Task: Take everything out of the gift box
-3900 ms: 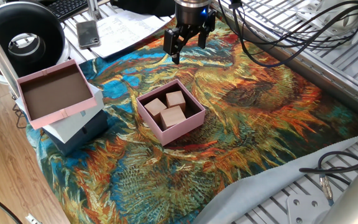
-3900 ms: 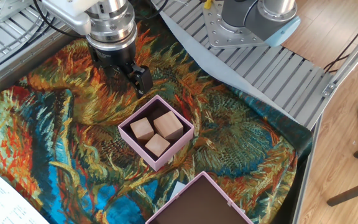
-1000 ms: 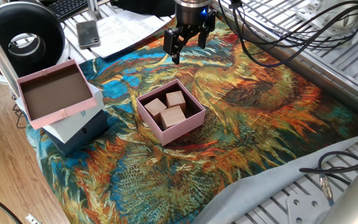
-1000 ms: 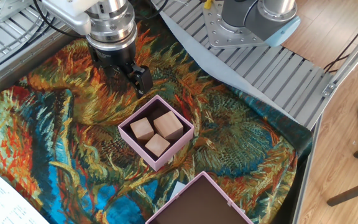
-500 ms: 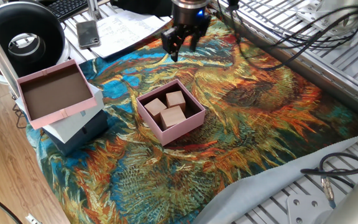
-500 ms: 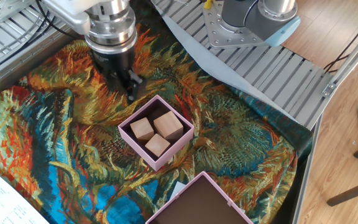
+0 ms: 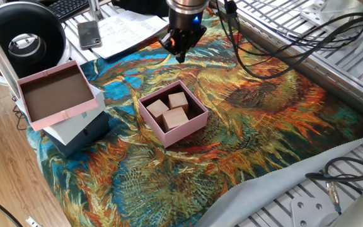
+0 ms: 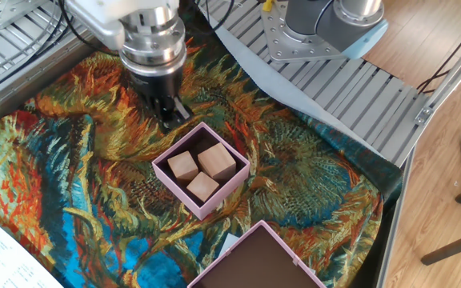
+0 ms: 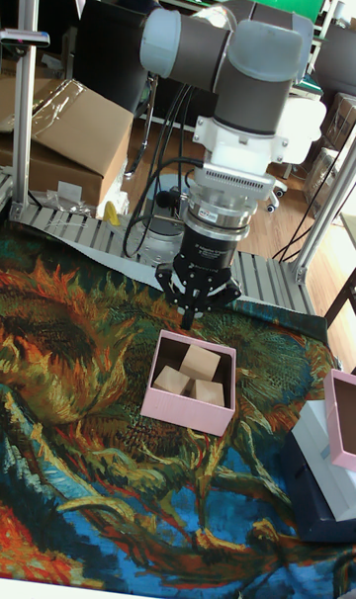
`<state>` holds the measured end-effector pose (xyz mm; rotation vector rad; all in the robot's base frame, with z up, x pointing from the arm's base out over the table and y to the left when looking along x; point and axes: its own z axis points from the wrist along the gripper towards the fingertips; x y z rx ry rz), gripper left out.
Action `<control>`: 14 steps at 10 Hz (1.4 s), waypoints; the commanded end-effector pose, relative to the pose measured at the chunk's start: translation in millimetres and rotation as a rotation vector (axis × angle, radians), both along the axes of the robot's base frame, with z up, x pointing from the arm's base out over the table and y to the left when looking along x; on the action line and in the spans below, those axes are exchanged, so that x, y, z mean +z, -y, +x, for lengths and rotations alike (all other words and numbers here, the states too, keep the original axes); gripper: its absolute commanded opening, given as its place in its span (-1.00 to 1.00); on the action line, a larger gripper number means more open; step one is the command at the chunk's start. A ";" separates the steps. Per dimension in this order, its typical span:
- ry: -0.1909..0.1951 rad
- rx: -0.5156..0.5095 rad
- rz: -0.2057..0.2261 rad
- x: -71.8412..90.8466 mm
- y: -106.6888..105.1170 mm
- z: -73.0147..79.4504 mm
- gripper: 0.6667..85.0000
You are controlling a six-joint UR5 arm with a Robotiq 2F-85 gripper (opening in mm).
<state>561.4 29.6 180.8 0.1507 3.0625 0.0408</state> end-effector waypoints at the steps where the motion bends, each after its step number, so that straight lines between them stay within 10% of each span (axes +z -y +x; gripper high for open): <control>1: 0.036 0.038 -0.044 -22.8 -4.4 10.7 -0.96; 3: 0.086 0.036 -0.048 -35.5 -15.9 9.3 -0.88; 7: 0.019 -0.181 0.091 -33.8 -42.8 -2.2 -0.76; 14: 0.033 -0.324 0.127 -29.5 -61.0 10.1 -0.94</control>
